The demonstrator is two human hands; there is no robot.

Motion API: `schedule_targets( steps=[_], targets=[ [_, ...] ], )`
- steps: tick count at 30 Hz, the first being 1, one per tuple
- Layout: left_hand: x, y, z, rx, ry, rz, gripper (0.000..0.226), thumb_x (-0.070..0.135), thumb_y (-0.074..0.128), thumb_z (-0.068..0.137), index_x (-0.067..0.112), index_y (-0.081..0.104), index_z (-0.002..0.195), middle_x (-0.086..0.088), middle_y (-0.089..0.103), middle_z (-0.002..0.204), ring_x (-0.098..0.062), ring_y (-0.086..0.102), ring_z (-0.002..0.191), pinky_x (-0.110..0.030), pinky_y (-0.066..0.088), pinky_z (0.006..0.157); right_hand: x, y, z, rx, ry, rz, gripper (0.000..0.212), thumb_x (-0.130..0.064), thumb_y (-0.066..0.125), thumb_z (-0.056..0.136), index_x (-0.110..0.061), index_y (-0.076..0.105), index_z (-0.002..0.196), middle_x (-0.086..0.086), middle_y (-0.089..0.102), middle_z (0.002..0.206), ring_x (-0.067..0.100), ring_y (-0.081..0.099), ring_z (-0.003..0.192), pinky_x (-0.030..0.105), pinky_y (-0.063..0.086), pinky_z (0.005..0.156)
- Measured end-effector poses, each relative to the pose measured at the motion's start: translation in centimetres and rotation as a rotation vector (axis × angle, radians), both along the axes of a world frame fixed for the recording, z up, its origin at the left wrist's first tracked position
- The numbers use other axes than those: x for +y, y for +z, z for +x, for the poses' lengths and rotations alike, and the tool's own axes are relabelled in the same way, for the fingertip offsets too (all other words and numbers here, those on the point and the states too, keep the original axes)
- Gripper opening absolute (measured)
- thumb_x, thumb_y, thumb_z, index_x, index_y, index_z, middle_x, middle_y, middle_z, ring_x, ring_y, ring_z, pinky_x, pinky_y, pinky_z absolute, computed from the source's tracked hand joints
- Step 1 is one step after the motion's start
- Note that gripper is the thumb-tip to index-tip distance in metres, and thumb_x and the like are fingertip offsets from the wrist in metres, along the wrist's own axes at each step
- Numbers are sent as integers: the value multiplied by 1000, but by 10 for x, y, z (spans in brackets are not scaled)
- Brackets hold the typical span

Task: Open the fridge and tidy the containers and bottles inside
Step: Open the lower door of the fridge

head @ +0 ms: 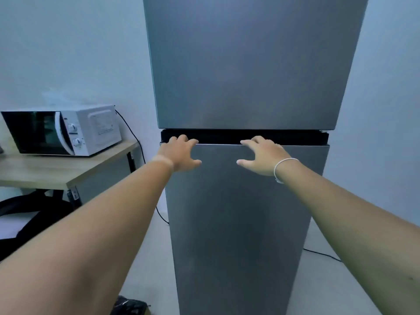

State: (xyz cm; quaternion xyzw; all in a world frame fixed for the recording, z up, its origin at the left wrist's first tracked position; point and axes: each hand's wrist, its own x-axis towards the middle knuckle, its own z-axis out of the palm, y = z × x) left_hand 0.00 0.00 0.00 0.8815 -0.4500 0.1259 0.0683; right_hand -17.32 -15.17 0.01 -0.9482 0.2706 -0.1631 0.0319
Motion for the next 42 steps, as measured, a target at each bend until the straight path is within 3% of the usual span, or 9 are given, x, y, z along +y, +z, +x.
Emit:
schedule_targets(
  steps=[6, 11, 16, 23, 31, 36, 42],
  targets=[
    [-4, -11, 28, -88, 41, 54, 77, 46, 51, 86, 23, 18, 151, -3, 31, 153, -27, 27, 141, -43, 32, 112, -13, -12, 35, 71, -59, -13, 70, -52, 49, 87, -32, 21, 148, 2, 28, 153, 28, 23, 143, 51, 14, 118],
    [-14, -22, 40, -95, -1, -16, 76, 41, 55, 84, 18, 23, 149, -5, 35, 151, -28, 26, 143, -44, 26, 116, -16, -29, 49, 32, -112, -71, 80, -51, 55, 81, -33, 15, 148, 2, 28, 151, 31, 15, 144, 57, 3, 118],
    [-29, -23, 33, -72, 83, -82, 68, 40, 60, 80, 14, 37, 139, -8, 47, 137, -31, 39, 131, -47, 27, 114, -17, -28, 51, 51, -120, -63, 83, -46, 58, 79, -32, 13, 148, 3, 26, 151, 32, 12, 145, 57, 2, 118],
    [-28, -20, 29, -115, 115, -39, 63, 34, 60, 80, 10, 41, 134, -12, 49, 133, -33, 42, 127, -44, 33, 110, -17, -34, 46, 17, -96, -32, 87, -42, 59, 78, -35, 10, 149, 1, 18, 156, 28, 2, 148, 53, -5, 119],
    [-23, -19, 25, -166, 114, 41, 65, 32, 61, 79, 10, 38, 136, -12, 49, 133, -32, 44, 127, -44, 24, 117, -12, -31, 44, 22, -98, 17, 86, -42, 59, 77, -37, 11, 148, 0, 18, 156, 27, 0, 149, 53, -6, 119],
    [-7, -29, 11, -293, 71, 42, 69, 38, 62, 79, 10, 36, 137, -11, 49, 128, -32, 46, 119, -40, 28, 113, -7, -36, 34, -10, -107, -13, 85, -42, 60, 76, -35, 13, 146, 1, 21, 152, 28, -1, 148, 53, -6, 118],
    [22, -32, -19, -375, 69, 78, 74, 45, 58, 81, 11, 31, 141, -9, 48, 130, -32, 45, 121, -47, 16, 119, 14, -33, 13, -45, -83, 101, 82, -41, 62, 78, -34, 17, 146, -3, 17, 155, 25, -9, 149, 51, 5, 119]
  ],
)
